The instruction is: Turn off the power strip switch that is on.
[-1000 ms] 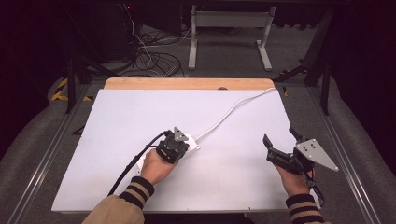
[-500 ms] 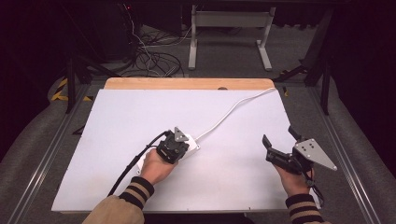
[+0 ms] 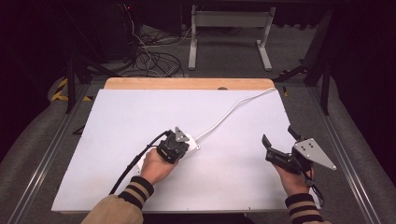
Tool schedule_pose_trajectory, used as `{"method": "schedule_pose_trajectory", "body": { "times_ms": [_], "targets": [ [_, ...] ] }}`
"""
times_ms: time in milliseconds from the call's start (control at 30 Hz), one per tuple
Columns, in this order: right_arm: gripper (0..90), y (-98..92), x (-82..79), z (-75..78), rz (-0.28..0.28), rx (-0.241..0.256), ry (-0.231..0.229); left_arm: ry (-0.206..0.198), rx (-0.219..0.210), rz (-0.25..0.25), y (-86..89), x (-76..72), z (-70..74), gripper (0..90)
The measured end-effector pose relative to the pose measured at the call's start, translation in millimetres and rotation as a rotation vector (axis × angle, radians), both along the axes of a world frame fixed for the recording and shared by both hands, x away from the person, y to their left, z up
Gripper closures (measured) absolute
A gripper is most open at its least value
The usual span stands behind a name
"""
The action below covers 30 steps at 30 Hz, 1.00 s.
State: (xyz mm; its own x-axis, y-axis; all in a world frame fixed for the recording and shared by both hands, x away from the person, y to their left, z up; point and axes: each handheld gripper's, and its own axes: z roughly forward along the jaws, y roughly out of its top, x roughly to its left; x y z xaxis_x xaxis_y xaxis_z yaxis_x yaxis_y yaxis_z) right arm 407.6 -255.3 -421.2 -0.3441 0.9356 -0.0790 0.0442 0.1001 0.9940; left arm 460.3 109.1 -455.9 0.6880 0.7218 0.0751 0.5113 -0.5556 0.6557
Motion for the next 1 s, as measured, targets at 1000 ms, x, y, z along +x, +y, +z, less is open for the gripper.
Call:
{"method": "schedule_pose_trajectory", "body": {
  "times_ms": [1000],
  "targets": [
    [8.8,-0.7,0.8,0.7,0.014,0.015,-0.009,-0.014,-0.050,0.012,6.1,0.8,-0.5,89.8]
  ]
}}
